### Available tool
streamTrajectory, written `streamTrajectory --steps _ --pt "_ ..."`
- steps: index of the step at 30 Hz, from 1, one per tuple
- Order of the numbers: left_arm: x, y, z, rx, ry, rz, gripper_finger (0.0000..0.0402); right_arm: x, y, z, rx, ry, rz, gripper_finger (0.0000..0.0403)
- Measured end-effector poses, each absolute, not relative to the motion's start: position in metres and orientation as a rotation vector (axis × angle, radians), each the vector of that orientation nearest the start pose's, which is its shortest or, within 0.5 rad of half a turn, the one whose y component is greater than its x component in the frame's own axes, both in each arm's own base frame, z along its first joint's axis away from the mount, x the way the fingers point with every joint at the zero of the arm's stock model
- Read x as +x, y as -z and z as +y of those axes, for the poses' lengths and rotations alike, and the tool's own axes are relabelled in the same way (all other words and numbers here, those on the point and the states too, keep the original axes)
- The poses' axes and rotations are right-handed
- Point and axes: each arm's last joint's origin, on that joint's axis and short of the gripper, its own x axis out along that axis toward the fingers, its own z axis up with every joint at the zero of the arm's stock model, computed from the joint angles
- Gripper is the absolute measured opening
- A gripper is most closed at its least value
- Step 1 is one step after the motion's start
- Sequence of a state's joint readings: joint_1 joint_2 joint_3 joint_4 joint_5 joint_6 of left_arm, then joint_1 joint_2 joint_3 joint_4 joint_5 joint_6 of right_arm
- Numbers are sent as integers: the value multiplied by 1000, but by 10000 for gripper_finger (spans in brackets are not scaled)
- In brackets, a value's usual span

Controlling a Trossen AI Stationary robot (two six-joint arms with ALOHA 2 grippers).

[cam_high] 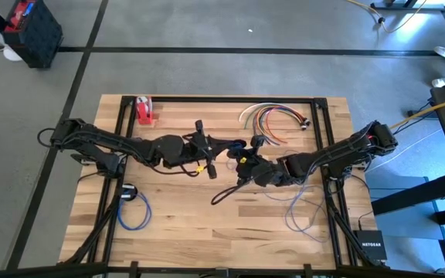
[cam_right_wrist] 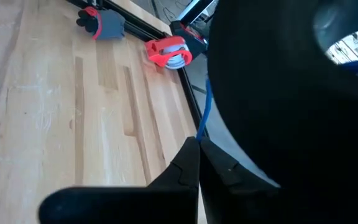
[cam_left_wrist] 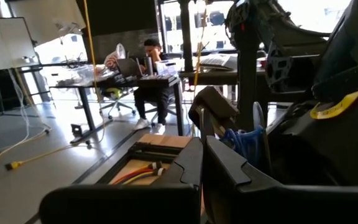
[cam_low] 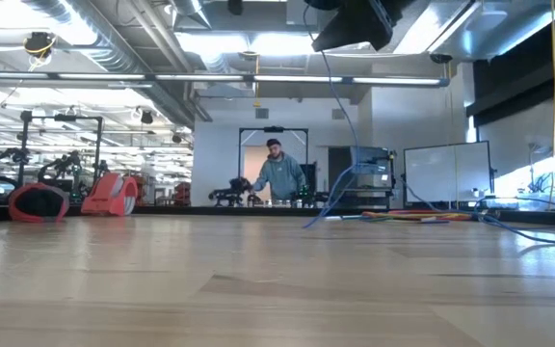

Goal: Coil cords
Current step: Coil the blue cable wire on the black spool

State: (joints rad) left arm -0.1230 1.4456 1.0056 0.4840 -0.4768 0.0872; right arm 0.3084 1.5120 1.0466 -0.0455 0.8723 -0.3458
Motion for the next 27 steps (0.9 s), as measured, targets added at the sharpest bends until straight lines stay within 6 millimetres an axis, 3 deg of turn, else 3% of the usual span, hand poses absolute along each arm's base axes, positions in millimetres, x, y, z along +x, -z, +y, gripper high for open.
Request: streamTrajectory --steps 9,27 --pt "327 -317 -25 101 -397 0 2 314 -274 94 -630 499 467 3" --pt "327 -312 -21 143 -393 54 2 312 -281 97 -641 523 460 3"
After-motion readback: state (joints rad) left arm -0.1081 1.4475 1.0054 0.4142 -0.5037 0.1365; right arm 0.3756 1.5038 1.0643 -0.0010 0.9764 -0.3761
